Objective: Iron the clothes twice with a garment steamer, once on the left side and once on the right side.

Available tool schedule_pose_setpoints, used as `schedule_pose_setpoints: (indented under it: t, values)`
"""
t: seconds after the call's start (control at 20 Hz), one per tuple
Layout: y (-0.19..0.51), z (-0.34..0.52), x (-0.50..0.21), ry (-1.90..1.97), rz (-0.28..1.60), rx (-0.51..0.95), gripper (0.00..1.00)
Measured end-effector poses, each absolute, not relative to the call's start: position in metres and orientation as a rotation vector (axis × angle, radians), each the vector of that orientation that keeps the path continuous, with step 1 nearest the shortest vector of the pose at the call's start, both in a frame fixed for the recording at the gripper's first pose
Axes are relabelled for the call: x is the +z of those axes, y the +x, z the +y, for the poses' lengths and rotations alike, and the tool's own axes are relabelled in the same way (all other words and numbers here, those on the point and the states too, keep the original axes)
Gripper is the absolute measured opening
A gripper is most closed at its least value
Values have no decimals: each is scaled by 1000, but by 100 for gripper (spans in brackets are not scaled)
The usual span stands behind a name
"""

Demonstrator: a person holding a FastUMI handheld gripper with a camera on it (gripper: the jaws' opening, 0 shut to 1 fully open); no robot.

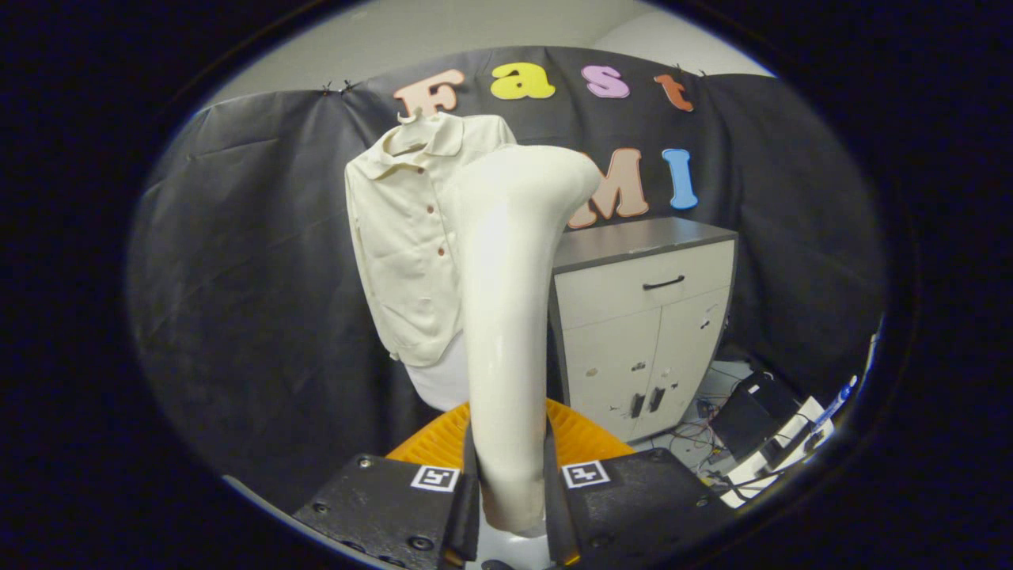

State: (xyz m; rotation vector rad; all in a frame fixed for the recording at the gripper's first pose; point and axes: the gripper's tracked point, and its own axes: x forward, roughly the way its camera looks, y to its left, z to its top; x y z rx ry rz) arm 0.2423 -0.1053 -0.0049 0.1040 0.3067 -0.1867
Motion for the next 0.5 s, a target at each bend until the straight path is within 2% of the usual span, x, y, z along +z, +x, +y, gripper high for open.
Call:
schedule_pose_setpoints:
  t: [0.5]
  values:
    - [160, -154, 32, 101, 223, -139, 33]
